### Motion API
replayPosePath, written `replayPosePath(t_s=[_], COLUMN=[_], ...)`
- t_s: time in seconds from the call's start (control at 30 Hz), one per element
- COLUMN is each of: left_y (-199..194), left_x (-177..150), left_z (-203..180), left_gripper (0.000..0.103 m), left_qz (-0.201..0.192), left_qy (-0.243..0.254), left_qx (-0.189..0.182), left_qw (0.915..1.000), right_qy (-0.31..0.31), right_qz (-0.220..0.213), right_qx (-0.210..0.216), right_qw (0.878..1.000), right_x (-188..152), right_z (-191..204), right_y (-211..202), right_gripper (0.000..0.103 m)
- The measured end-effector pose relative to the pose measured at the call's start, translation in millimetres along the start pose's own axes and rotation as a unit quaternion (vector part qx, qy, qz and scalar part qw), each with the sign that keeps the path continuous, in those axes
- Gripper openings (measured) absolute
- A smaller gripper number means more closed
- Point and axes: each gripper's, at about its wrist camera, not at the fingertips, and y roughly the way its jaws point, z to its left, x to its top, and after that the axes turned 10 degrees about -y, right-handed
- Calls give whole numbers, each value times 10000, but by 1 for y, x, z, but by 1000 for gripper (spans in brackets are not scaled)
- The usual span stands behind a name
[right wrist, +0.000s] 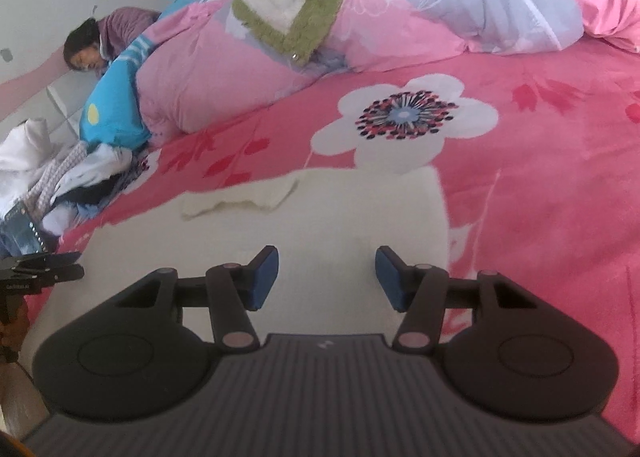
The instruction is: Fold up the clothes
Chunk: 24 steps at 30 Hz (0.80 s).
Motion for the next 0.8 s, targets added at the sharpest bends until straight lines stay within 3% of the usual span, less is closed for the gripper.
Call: replayPosePath(t_s=[0.23, 0.3, 0.53, 0.67, 0.8], left_y=[13, 17, 32, 35, 36], left_x=[8, 11, 22, 26, 24], left_z=[-3, -3, -3, -5, -12], left_gripper=[68, 58, 46, 23, 20], left_qz=[72, 143, 405, 414, 379], left_qy=[92, 53, -77, -110, 69], left_qx=[-44, -143, -293, -309, -224], left_qw=[9999, 9998, 9987, 9986, 9990], right_qy=[252, 250, 314, 336, 293], right_qz=[113, 114, 10, -36, -50], right_qx=[70, 99, 342, 422, 470], right_qw=[9996, 9996, 9989, 9985, 9985], right_x=[-3, -4, -7, -10, -12], right_z=[-15, -15, -18, -19, -16], right_y=[14, 17, 14, 10, 6], right_gripper=[53, 54, 52, 49, 44])
